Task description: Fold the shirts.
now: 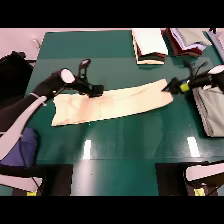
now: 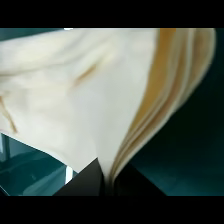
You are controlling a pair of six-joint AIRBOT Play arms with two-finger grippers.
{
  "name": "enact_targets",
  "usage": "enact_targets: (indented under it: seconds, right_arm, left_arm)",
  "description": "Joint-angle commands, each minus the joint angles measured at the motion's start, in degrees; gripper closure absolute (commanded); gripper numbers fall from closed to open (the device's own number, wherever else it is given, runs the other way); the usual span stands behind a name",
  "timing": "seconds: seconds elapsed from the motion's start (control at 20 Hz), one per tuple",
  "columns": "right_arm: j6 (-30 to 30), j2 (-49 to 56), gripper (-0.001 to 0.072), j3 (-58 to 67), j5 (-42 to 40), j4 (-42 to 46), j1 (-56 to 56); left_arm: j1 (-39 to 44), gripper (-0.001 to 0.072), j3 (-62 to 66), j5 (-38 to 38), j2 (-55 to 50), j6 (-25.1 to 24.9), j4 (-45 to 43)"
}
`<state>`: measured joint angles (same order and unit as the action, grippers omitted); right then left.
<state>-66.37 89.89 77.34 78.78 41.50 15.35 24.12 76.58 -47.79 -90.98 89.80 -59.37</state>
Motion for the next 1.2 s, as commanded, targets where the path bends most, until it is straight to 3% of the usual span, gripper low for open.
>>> enact_targets:
  seconds: [0.0, 0.3, 0.65, 0.95, 1.15]
  right_arm:
    - [-2.3, -6.8, 0.0697, 6.4, 2.2, -4.3, -2.3]
    - [-6.8, -11.1, 0.0696, 14.5, 2.1, -4.4, -13.7]
    - [-8.6, -11.1, 0.0696, 16.5, -3.8, -4.4, -24.2]
    - [-8.4, -9.1, 0.0696, 16.6, -12.6, -4.5, -34.4]
    - [-6.5, 2.7, 0.0693, 26.0, -18.0, -4.5, -48.0]
  left_arm:
    - [3.3, 0.0683, 5.4, 1.9, -8.0, 0.2, 1.5]
    - [6.7, 0.0683, 13.4, 2.6, -15.6, 0.2, 4.2]
    - [6.9, 0.0683, 14.3, 2.9, -16.2, 1.9, 3.6]
    - [-5.2, 0.0683, 22.5, -7.3, -6.8, 1.7, -4.1]
    - [-16.5, 0.0682, 28.7, -12.5, 4.3, 1.2, -10.9]
